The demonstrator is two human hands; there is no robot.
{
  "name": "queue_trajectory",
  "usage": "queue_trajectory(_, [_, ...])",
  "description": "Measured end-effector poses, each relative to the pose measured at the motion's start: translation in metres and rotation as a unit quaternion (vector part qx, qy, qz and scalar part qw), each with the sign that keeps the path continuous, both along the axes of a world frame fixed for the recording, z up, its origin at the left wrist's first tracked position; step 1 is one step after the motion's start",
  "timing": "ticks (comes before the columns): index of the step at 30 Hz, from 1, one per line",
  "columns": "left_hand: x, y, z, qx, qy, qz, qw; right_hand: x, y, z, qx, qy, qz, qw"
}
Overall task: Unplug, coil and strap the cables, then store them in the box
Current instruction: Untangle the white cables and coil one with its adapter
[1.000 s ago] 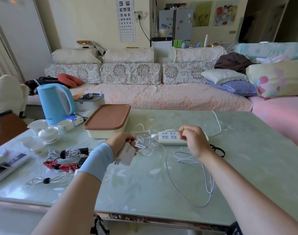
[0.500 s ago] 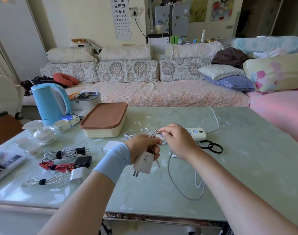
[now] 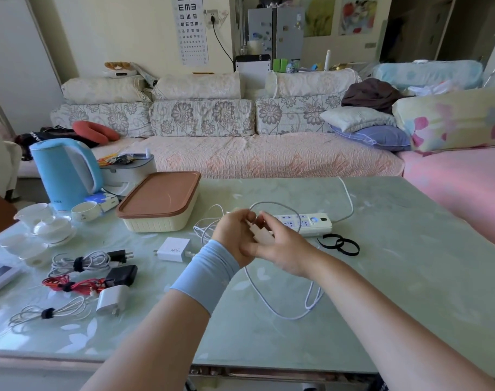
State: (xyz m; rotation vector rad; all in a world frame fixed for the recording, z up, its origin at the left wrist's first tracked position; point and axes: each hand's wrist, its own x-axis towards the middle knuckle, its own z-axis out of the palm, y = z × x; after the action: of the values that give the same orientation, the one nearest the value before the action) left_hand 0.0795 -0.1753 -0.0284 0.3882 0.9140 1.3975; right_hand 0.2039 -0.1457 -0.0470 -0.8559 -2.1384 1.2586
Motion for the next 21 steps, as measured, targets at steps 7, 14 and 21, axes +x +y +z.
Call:
queue_trajectory(7, [-0.004,0.015,-0.003,-0.017,0.321,-0.075,0.944,0.017,0.021,0.0,-0.035,-0.085,-0.039,0.995])
queue_trajectory(14, [-0.028,-0.004,0.016,-0.024,0.598,-0.126,0.791,0.039,0.028,0.002,-0.096,-0.107,-0.024,0.989])
queue_trajectory(21, [-0.01,-0.009,0.031,0.27,0.672,-0.099,0.683,0.049,0.026,0.016,-0.067,-0.105,0.068,0.99])
